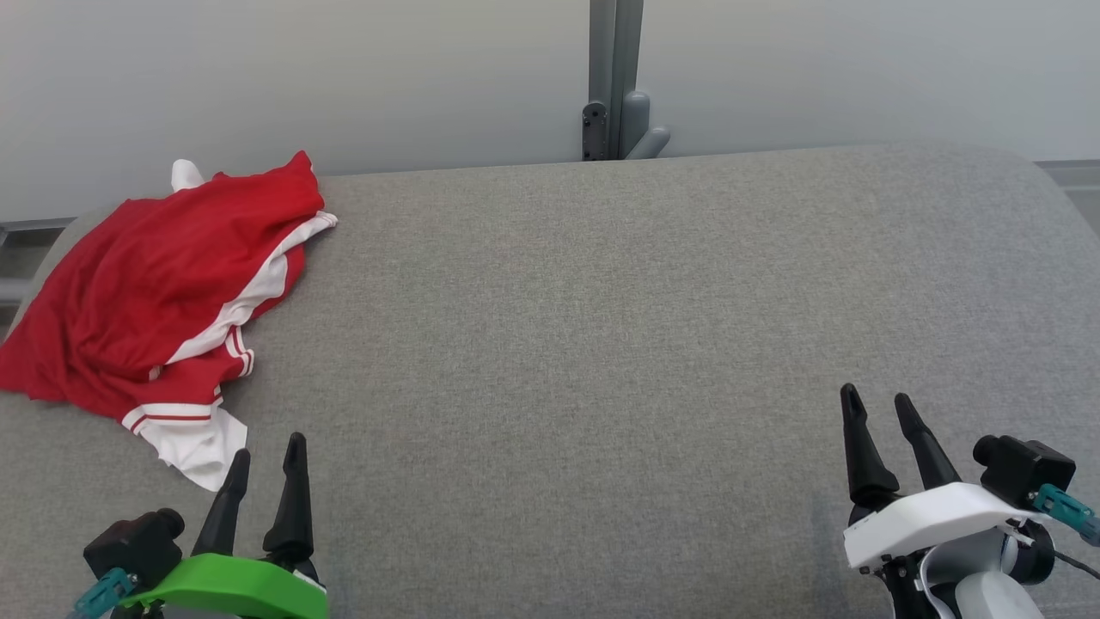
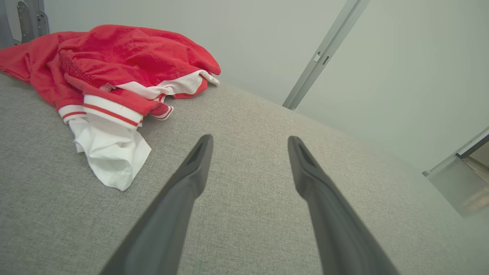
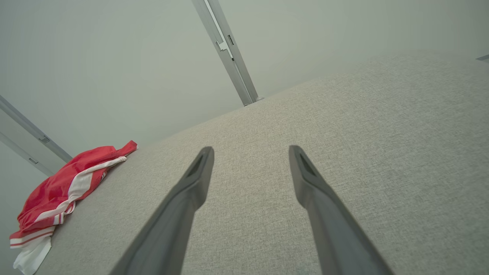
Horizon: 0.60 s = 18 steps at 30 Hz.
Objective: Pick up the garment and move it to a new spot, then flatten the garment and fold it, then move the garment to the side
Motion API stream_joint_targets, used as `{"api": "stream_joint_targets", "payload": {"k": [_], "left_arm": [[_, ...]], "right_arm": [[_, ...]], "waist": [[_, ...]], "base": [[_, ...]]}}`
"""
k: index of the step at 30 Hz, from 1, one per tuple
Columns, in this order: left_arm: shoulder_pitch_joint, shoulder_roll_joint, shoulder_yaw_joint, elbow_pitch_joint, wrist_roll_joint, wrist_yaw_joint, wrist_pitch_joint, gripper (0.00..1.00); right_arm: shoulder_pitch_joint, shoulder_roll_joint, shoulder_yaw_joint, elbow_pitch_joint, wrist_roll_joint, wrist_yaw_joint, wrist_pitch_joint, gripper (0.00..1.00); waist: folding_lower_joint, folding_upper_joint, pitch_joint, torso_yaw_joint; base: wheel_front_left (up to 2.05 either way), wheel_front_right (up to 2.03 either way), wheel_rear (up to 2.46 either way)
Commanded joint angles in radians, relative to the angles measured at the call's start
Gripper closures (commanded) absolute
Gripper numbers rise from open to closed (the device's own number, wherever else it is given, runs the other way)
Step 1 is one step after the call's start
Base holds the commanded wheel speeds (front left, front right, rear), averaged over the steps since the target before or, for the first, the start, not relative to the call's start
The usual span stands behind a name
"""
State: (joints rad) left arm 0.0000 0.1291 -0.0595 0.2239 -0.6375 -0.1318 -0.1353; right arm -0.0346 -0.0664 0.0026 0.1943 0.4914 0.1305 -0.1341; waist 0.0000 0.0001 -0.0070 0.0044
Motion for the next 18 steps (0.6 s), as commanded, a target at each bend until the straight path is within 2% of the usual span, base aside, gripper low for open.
{"api": "stream_joint_targets", "payload": {"k": [1, 18], "left_arm": [[0.003, 0.013, -0.004, -0.014, 0.034, 0.001, -0.012, 0.0], [0.03, 0.031, -0.025, -0.006, 0.191, 0.001, -0.052, 0.0]], "right_arm": [[-0.001, -0.007, 0.003, -0.006, -0.033, 0.0, -0.013, 0.0], [0.004, -0.003, 0.007, 0.0, -0.203, 0.0, -0.052, 0.0]], "waist": [[0.0, -0.0001, -0.001, -0.001], [0.0, -0.0001, -0.003, -0.008]], "base": [[0.0, 0.0, 0.0], [0.0, 0.0, 0.0]]}}
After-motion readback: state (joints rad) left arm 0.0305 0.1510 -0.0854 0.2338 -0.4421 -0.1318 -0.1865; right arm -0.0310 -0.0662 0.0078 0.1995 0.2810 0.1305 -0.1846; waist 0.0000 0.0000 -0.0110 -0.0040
